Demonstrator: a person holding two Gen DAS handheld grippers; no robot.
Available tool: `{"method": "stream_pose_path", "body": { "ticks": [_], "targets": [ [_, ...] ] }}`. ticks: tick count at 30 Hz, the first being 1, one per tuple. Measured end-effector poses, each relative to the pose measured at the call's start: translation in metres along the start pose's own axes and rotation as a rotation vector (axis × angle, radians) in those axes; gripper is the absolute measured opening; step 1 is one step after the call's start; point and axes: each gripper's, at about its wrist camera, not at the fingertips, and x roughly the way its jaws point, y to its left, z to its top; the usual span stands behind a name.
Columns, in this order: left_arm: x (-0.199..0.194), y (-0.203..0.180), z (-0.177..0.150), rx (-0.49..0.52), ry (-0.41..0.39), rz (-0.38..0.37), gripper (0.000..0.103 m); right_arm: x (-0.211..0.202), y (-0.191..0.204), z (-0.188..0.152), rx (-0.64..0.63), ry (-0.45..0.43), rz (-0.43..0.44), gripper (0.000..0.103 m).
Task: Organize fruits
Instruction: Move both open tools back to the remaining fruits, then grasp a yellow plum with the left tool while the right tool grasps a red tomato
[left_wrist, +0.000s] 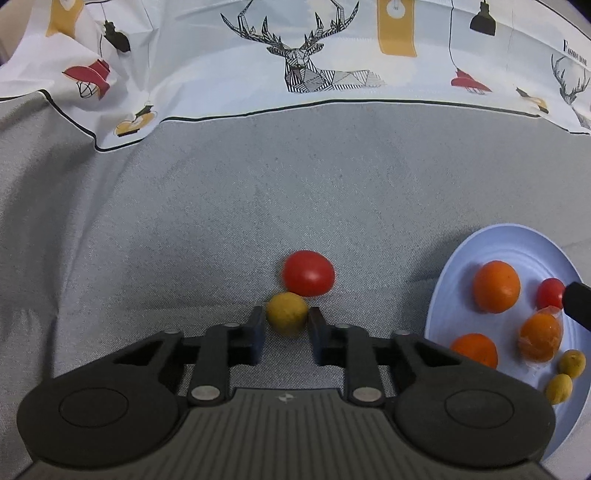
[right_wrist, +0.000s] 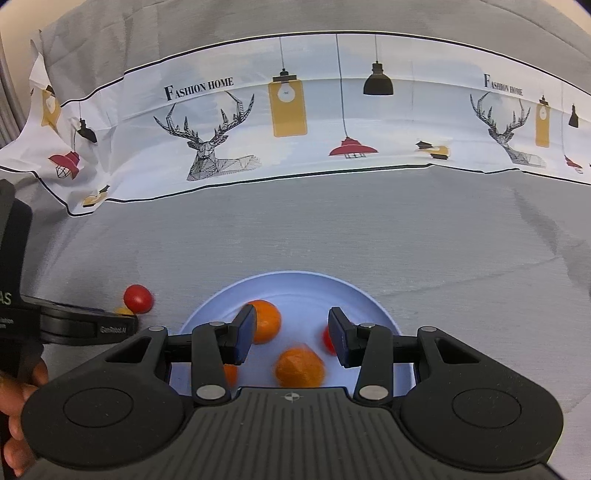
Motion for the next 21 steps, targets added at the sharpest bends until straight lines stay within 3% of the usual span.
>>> {"method": "stream_pose_path", "body": {
  "ticks": [7, 21],
  "targets": [
    [-0.009, 0.015, 0.003, -0.053, -0.012, -0.032, 0.026, 0.007, 0.02, 0.001, 0.0, -0.007, 0.044, 0.045],
    [-0.013, 0.086, 0.007, -0.329, 0.026, -0.059, 0.026, 0.036, 0.07, 0.009, -0.024, -0.004, 0.144, 0.045]
  ]
}}
